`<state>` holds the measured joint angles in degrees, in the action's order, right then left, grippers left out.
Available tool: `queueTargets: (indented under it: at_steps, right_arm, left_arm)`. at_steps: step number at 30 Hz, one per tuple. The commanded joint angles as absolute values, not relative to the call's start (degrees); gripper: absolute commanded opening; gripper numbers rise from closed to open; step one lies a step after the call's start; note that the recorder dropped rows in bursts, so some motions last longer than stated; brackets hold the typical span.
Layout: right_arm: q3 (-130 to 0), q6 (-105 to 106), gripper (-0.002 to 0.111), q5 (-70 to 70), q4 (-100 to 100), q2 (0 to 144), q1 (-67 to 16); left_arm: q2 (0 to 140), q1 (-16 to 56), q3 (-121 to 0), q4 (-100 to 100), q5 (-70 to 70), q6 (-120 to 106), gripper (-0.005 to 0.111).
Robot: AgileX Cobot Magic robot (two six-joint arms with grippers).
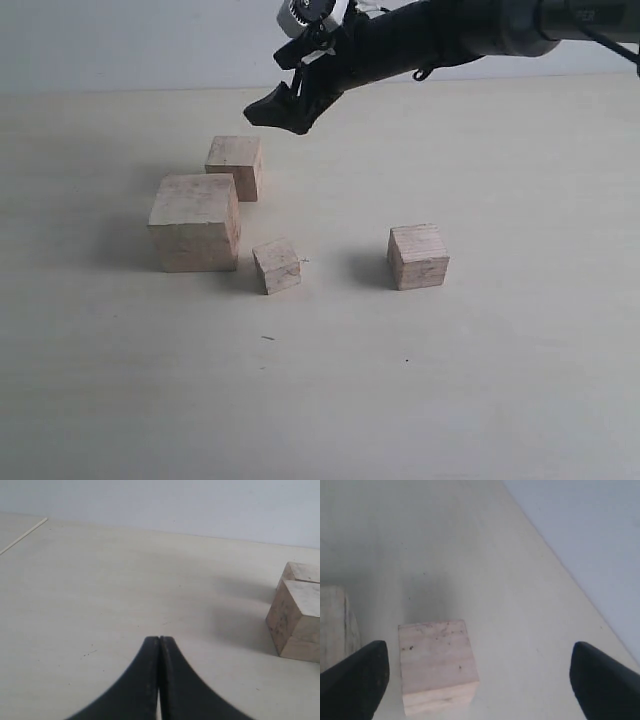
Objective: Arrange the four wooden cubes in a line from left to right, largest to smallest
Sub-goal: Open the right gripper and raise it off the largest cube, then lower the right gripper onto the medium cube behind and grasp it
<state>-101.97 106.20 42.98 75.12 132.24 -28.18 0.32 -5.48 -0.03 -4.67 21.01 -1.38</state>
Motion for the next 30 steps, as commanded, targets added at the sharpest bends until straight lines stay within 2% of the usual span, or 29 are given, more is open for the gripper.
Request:
queueTargets:
  at_steps: [1, 17, 26, 30]
  right_arm:
    - [-102.2, 112.9, 0.092, 45.9, 82.2, 134.9, -28.0]
    - [-109.8, 114.5, 0.092, 54.6, 85.5, 143.9, -28.0]
    - [-110.6, 114.5, 0.092, 54.8, 85.3, 146.0, -28.0]
    - [-110.6, 114.5, 0.088, 54.8, 85.3, 146.0, -28.0]
  left_arm:
    - [0.0, -5.1, 0.0, -4.7, 20.3, -1.3, 0.0]
    - [0.0, -5.1, 0.0, -4.7, 20.3, -1.3, 0.0]
    - [0.0, -5.1, 0.0, -4.7, 20.3, -1.3, 0.0]
    - [0.0, -5.1, 0.0, -4.7, 20.3, -1.3, 0.0]
